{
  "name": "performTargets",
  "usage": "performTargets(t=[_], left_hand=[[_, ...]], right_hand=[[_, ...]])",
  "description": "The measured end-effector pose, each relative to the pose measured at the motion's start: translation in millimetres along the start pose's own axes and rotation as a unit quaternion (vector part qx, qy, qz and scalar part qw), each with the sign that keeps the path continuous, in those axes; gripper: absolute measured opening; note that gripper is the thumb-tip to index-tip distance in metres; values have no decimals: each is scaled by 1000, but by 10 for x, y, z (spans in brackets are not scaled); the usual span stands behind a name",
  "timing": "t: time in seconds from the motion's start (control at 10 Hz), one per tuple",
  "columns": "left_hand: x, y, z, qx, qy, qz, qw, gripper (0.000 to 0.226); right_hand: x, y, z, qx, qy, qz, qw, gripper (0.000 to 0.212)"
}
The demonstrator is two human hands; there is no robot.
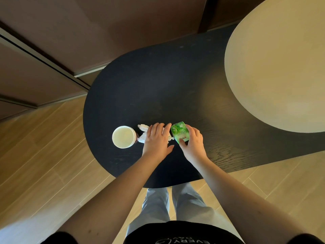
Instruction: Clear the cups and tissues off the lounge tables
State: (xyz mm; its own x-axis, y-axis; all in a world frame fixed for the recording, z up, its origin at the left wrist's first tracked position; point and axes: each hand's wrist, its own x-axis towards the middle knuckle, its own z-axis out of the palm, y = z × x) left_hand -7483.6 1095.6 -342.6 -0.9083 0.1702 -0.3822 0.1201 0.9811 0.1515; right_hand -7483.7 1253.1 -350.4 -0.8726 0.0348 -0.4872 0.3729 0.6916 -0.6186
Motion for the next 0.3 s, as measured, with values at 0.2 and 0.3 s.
performTargets(t=[0.2, 0.3], left_hand=[[-159, 57, -219, -82, 28, 1, 996, 84], [-286, 43, -402, -124, 69, 35, 989, 77]], right_hand=[[-174, -151, -141, 28, 14, -17, 999, 58], [-247, -209, -212, 31, 25, -12, 999, 58]])
